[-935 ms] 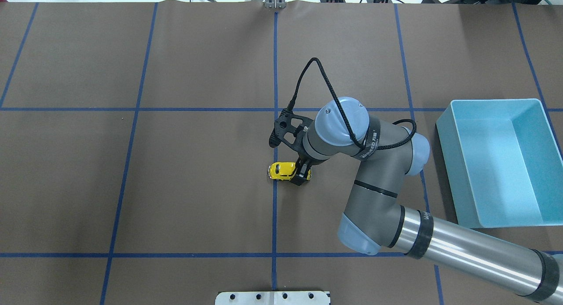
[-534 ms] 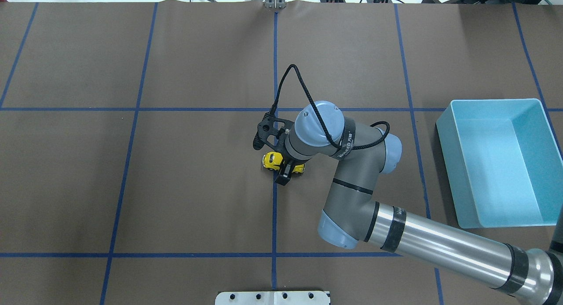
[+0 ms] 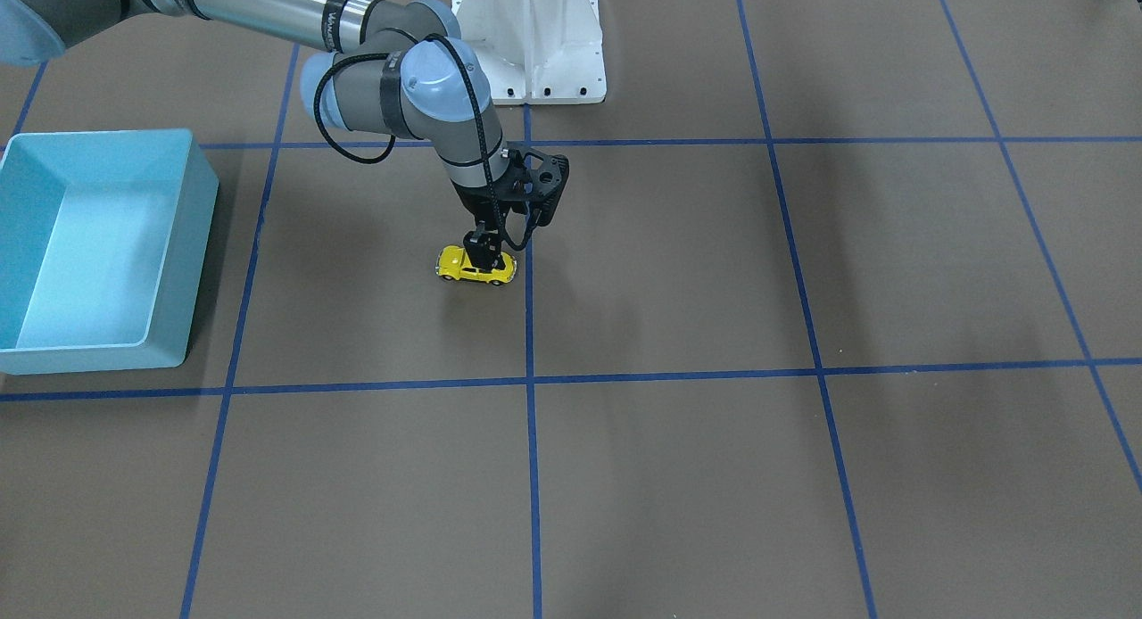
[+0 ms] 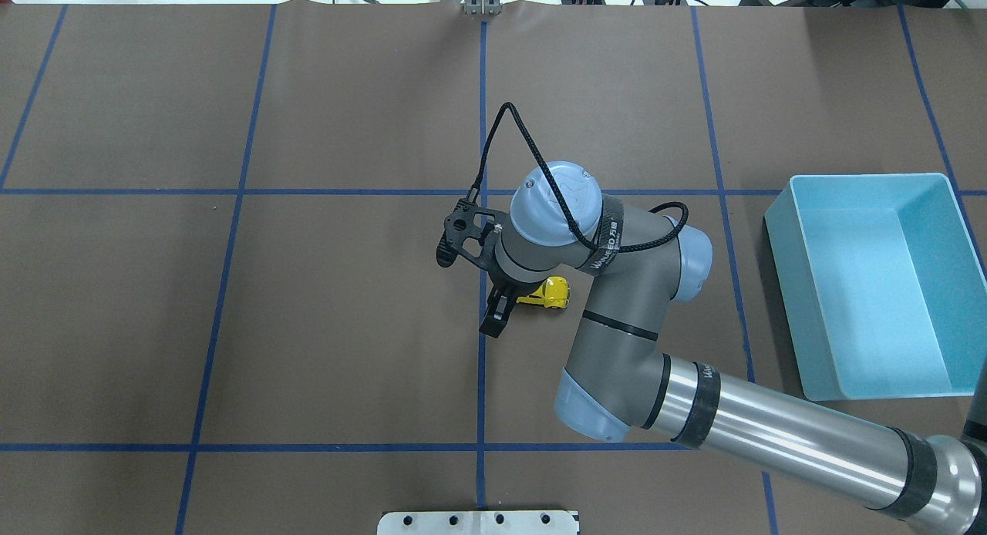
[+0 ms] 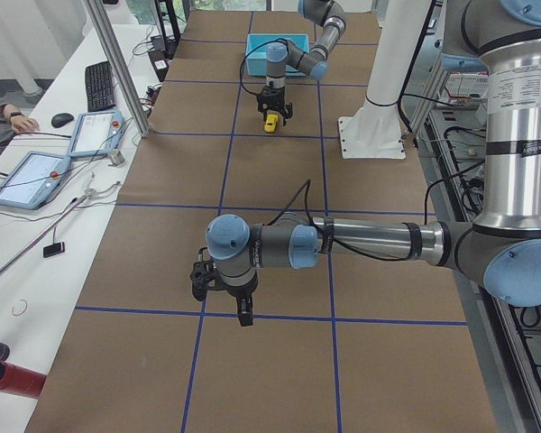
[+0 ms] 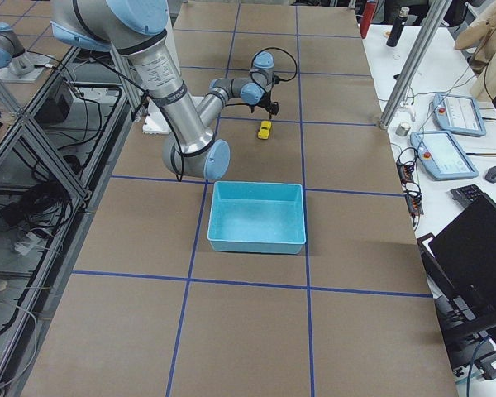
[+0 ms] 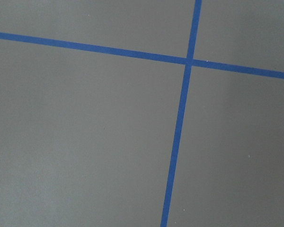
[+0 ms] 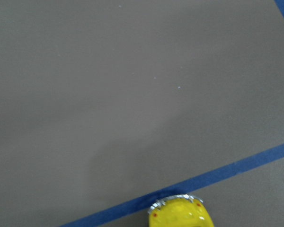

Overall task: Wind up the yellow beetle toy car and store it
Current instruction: 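Lower the right gripper and grasp the yellow car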

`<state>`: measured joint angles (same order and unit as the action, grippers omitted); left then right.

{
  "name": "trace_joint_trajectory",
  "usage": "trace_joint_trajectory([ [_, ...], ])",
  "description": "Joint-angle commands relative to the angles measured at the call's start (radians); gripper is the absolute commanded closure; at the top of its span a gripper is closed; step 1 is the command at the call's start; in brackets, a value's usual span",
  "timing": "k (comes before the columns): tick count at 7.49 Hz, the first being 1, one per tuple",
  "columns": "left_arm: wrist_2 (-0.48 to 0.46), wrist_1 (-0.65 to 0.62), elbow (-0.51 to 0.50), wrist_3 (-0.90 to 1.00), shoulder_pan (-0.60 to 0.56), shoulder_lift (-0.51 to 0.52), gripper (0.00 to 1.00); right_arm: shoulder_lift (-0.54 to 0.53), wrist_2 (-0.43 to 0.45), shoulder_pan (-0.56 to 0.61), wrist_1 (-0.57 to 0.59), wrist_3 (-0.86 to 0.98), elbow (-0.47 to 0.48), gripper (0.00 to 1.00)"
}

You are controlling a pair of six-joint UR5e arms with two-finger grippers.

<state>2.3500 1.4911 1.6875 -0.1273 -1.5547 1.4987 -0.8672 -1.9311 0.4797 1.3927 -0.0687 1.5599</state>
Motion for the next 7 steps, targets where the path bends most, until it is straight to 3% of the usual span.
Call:
trace_joint_trajectory([
  [1,-0.002,0.000,-0.002,0.000,0.001,0.000,0.00,-0.028,0.035,0.007,0.016,0.020,0.002,0.00],
  [5,0.000,0.000,-0.003,0.000,0.002,0.002,0.00,-0.044,0.078,0.017,0.014,0.095,-0.020,0.02],
  [6,0.000,0.000,-0.003,0.000,0.001,0.002,0.00,-0.052,0.078,0.017,0.012,0.095,-0.021,0.21],
  [7,0.000,0.000,-0.003,0.000,0.001,0.002,0.00,-0.055,0.077,0.017,0.011,0.095,-0.021,0.54],
])
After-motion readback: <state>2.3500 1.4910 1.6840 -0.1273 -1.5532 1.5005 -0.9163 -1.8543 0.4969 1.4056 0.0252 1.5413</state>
